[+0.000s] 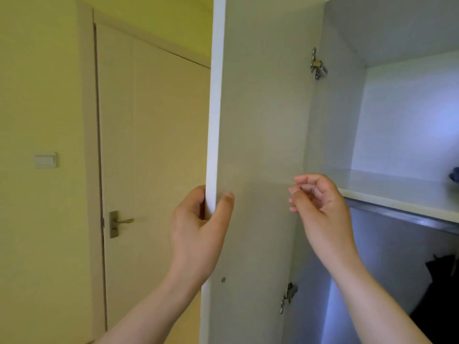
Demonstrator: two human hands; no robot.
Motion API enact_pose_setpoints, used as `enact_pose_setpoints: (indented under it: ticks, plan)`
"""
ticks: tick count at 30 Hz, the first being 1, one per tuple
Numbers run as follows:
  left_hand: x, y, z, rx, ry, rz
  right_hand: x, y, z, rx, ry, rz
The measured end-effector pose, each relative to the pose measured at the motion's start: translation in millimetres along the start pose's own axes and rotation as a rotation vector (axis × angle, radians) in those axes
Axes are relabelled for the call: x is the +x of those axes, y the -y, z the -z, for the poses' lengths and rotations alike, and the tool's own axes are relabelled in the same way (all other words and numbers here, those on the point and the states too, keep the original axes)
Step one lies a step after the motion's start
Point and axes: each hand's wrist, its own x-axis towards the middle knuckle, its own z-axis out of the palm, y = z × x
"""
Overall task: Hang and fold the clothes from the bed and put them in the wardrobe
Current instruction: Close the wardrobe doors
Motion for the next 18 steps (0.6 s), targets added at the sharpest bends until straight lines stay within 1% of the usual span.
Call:
enact_pose_setpoints:
  ticks: [3, 7, 11, 14, 18]
  plan:
    - [-20.9, -14.1, -9.9, -0.103, 0.111, -0.021, -7.8, 9.4, 22.9, -0.04, -0.04, 0.026]
    - [-44.4, -33.0, -27.0, -0.275, 0.28, 0.014, -22.3, 20.6, 60.1, -0.103, -0.119, 0.045]
    - [-64.6, -39.3, -50.0, -0.328, 0.339, 0.057, -45.1, 29.0, 104.3, -0.214, -0.189, 0.014]
    - [-78.7, -41.5, -72.9, -0.346, 0.402, 0.101, -57.5, 40.6, 137.2, -0.305, -0.271, -0.011]
    - [-100.1, -43.7, -107.6, -0.343, 0.533, 0.051, -77.0, 57.8, 176.3, -0.427, -0.37, -0.033]
